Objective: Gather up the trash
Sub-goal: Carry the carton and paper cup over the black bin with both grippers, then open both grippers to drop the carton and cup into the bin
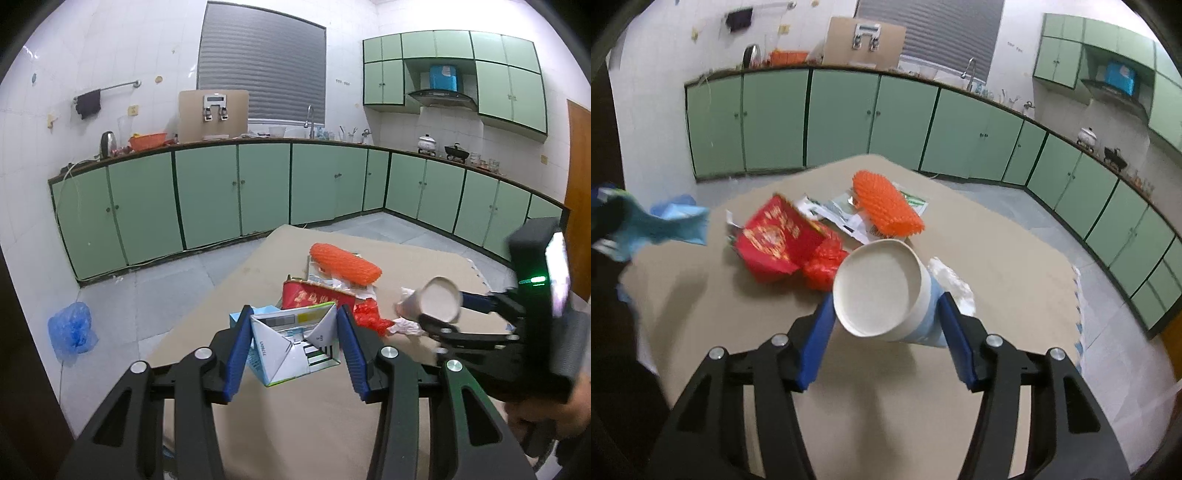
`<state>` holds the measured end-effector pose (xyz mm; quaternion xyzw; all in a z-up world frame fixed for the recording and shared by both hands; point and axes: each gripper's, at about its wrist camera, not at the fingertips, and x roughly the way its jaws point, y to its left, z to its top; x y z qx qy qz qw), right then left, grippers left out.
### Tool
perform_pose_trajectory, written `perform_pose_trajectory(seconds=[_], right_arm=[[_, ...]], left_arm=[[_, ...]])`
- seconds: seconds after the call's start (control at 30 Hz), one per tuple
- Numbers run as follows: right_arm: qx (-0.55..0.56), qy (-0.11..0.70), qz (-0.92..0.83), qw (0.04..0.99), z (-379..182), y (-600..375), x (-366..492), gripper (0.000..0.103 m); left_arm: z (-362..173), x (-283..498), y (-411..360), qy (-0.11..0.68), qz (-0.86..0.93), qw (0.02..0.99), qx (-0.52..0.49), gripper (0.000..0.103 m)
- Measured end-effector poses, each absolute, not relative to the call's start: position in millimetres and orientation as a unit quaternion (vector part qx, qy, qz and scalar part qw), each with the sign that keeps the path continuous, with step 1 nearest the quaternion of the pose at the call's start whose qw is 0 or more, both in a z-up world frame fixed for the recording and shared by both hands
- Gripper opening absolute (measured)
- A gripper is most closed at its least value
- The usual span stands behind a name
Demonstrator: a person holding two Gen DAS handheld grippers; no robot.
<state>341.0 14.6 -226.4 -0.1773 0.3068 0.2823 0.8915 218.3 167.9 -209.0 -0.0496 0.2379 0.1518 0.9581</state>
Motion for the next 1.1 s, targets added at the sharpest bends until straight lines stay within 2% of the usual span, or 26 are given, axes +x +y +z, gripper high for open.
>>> perform_pose_trajectory(seconds=[0.27, 0.67, 0.9, 1.1], right_arm=[[-0.121, 0.295, 0.274, 0.907, -177, -47, 302, 0.055], [-0.061, 0.305, 0.163, 0.936, -165, -195, 263, 0.055], [0.014, 0.378, 0.043, 0.925, -219, -322, 268, 0.055], [0.085, 0.46, -0.027, 0.883, -304, -405, 294, 0.055]], left_arm=[[-191, 211, 142, 0.223, 0.128, 0.965, -0.042, 0.046], [-172, 224, 45, 0.213, 0.016, 0.977, 0.003, 0.046], [-182, 260, -71, 0.234, -0.176, 0.956, 0.025, 0.046], [-230, 306, -178, 0.315, -0.336, 0.887, 0.029, 0.046]])
